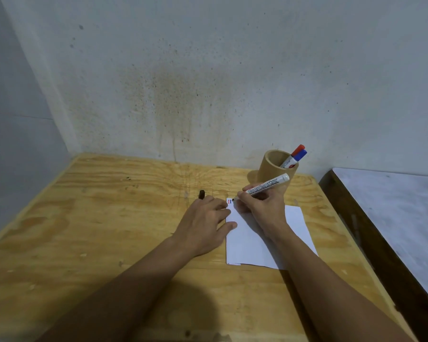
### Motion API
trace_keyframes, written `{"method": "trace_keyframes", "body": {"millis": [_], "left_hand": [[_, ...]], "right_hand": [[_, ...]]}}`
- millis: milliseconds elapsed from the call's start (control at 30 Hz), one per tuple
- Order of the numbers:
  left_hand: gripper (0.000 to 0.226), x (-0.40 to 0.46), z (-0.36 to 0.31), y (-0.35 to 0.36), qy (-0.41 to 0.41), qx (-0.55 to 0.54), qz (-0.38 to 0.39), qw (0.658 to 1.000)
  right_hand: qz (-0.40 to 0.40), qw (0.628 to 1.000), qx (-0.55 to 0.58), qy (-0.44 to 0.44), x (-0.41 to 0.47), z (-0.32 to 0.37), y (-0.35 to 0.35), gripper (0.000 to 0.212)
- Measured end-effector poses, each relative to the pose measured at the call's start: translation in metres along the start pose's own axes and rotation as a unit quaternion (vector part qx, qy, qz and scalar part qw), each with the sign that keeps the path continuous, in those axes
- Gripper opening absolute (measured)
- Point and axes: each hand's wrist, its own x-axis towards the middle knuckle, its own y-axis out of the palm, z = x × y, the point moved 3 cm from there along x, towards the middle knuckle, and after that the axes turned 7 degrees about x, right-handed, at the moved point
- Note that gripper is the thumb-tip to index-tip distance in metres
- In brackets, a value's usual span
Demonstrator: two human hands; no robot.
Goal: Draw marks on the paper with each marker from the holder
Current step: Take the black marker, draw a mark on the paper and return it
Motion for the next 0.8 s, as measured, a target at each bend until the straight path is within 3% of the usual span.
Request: {"method": "trace_keyframes", "body": {"millis": [167,800], "left_hand": [[0.038,-0.001,0.000,0.003,0.000,0.006,-0.018,1.000],[0.038,0.000,0.000,0.004,-0.008,0.005,-0.030,0.999]], "right_hand": [[-0.003,0.999,-0.042,-0.023,0.004,-0.008,-0.002,0.027],[-0.004,0.998,-0.058,-0.034,0.009,-0.018,-0.005,0.017]]}}
